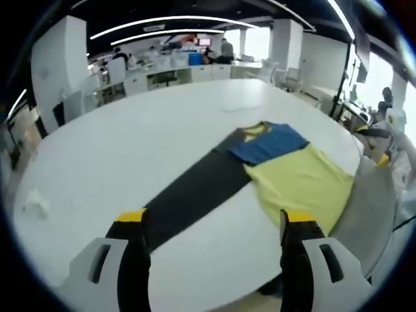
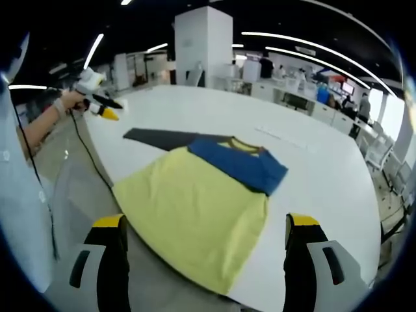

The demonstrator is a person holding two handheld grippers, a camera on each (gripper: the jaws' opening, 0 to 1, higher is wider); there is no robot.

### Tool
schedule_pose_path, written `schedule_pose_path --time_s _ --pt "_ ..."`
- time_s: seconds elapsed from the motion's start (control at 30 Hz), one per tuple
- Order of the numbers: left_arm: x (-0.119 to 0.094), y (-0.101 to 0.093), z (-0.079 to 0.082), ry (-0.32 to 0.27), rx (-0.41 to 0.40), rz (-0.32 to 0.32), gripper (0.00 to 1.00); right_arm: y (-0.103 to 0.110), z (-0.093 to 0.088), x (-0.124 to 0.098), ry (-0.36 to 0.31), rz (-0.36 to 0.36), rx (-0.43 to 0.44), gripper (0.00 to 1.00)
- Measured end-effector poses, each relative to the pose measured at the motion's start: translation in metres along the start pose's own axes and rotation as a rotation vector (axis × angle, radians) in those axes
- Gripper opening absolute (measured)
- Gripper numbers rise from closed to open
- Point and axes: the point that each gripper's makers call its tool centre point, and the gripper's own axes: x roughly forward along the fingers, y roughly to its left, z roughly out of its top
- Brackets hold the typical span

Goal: Fold the garment on the visible template until the final outline fits inside the template.

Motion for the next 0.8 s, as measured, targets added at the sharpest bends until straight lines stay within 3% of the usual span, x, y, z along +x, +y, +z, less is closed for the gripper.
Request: schedule_pose_path --time_s 0.8 --pt "0.017 0.053 -0.024 0.041 -0.081 0.055 0.65 -0.001 -0.001 -0.002 0.012 -0.015 0.006 1.00"
